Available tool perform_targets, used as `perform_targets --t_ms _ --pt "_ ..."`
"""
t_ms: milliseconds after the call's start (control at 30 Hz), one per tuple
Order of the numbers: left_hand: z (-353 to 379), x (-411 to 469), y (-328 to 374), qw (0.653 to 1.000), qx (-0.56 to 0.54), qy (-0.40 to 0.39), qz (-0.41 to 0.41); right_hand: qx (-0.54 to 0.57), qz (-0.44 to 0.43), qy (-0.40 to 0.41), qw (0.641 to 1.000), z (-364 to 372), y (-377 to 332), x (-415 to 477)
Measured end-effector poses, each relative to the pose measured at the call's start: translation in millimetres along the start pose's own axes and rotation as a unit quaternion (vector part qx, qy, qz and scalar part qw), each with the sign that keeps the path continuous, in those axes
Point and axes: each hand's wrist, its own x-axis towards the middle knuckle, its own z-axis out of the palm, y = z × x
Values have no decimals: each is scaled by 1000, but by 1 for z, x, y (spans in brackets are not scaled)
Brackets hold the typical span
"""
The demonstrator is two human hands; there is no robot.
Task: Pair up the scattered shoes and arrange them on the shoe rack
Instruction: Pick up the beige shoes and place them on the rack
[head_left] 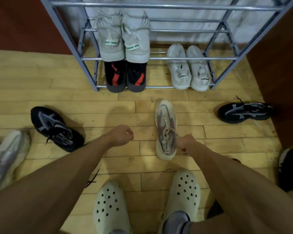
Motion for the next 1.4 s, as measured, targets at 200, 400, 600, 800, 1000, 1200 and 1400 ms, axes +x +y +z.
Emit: perform_targets --t_ms 200,400,600,800,1000,1200,1400 --pt "-19 -16 -6 999 20 44 -4 16 -16 -35 999 17 -7 -17" --pt "1 -16 -16 999 13 25 15 113 7 -76 991 35 -11 -18" --pt "-36 -33 -7 999 32 12 32 67 -44 -146 986 25 -39 -51" --pt "-117 -91 -8 994 89 42 52 -197 -225 -68 952 16 -107 -119" --pt "-193 -176 -64 985 85 148 -17 -311 -414 7 855 49 -191 -222" --pt "-221 -245 -154 977 8 188 -95 -373 -466 15 802 111 -245 -319" --pt "-193 -263 -249 960 -93 220 -147 -404 -463 -10 789 195 -256 -352"
